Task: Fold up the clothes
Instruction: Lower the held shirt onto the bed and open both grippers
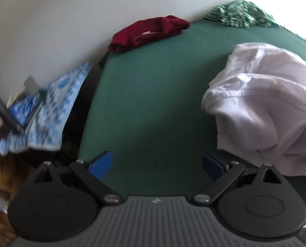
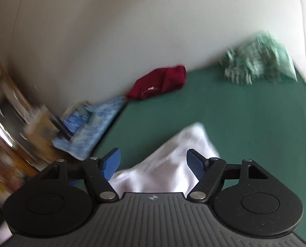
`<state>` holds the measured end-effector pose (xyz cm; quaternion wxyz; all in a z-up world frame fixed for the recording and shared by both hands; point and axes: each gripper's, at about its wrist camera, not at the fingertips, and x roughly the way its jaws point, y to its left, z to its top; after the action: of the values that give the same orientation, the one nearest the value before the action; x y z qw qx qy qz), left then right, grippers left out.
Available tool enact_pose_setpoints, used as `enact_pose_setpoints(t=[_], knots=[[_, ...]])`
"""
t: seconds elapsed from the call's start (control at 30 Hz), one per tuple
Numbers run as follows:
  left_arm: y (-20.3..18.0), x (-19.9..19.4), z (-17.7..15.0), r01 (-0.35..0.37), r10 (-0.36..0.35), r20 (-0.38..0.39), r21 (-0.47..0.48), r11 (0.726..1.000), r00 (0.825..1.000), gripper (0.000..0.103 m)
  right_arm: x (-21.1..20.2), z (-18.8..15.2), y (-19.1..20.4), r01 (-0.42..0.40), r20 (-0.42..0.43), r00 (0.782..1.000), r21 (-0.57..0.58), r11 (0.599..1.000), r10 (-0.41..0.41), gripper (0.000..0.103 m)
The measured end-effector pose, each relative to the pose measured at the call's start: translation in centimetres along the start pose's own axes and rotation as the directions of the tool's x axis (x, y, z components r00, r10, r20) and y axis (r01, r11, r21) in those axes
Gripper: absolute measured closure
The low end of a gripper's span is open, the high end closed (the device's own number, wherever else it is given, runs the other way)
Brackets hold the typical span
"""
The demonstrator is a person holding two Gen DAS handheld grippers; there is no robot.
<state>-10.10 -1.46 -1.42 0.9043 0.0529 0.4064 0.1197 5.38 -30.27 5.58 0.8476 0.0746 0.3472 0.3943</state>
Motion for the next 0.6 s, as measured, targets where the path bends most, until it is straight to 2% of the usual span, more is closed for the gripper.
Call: enact_pose_setpoints(t=[0.07, 0.1, 0.13, 0.2, 0.27, 0.3, 0.33, 0.37, 0.4, 0.47, 0.53, 0.57, 0.6], knots=[[0.2, -1.4, 0.0, 0.14, -0.14, 0.013, -0.082, 0.987, 0.99, 0.007, 4.2, 0.6, 1.9, -0.026, -0.075, 0.997, -0.1, 0.995, 0.019, 0.028], [0.0, -2.0, 0.1, 0.224, -0.223, 0.022, -0.116, 0.968, 0.975, 0.007, 6.5, 0.2, 3.2, -0.063, -0.127, 0.991, -0.149, 0.987, 0.044, 0.028], [-0.6, -2.6, 0.2, 0.307, -0.306, 0.03, -0.138, 0.942, 0.952, 0.007, 8.8, -0.1, 4.5, -0.101, -0.179, 0.982, -0.195, 0.976, 0.066, 0.028], [-2.2, -3.3, 0.3, 0.45, -0.45, 0.041, -0.168, 0.877, 0.892, 0.005, 13.2, -0.9, 7.0, -0.177, -0.281, 0.955, -0.279, 0.944, 0.097, 0.028], [-4.3, -3.7, 0.6, 0.555, -0.558, 0.037, -0.174, 0.813, 0.829, 0.004, 17.4, -1.4, 8.3, -0.201, -0.352, 0.934, -0.357, 0.912, 0.068, 0.029], [-5.4, -3.7, 0.7, 0.596, -0.601, 0.024, -0.167, 0.785, 0.799, 0.003, 19.1, -1.7, 8.7, -0.196, -0.376, 0.926, -0.394, 0.898, 0.037, 0.033], [-6.7, -3.7, 0.8, 0.601, -0.605, 0.003, -0.13, 0.789, 0.796, 0.003, 20.0, -2.1, 8.8, -0.172, -0.386, 0.922, -0.424, 0.889, -0.005, 0.055], [-8.1, -3.7, 0.9, 0.599, -0.603, -0.02, -0.086, 0.796, 0.798, 0.003, 20.5, -2.1, 8.6, -0.137, -0.383, 0.923, -0.433, 0.891, -0.044, 0.098], [-9.5, -3.7, 1.0, 0.598, -0.599, -0.043, -0.043, 0.801, 0.8, 0.003, 20.0, -1.5, 7.8, -0.098, -0.353, 0.934, -0.4, 0.911, -0.054, 0.098], [-12.0, -3.2, 1.1, 0.56, -0.557, -0.075, 0.041, 0.827, 0.827, 0.003, 17.1, 0.3, 5.3, -0.04, -0.244, 0.969, -0.266, 0.963, -0.027, 0.099], [-13.9, -2.6, 1.3, 0.539, -0.532, -0.094, 0.09, 0.838, 0.842, 0.004, 12.7, 1.6, 3.0, 0.01, -0.097, 0.995, -0.169, 0.986, -0.027, 0.099], [-14.8, -2.4, 1.5, 0.531, -0.522, -0.097, 0.109, 0.84, 0.847, 0.008, 10.0, 2.0, 1.9, 0.038, -0.022, 0.999, -0.133, 0.99, -0.041, 0.099], [-15.6, -2.2, 1.6, 0.522, -0.513, -0.099, 0.129, 0.843, 0.853, 0.018, 7.4, 2.1, 0.7, 0.066, 0.04, 0.997, -0.094, 0.993, -0.062, 0.099]])
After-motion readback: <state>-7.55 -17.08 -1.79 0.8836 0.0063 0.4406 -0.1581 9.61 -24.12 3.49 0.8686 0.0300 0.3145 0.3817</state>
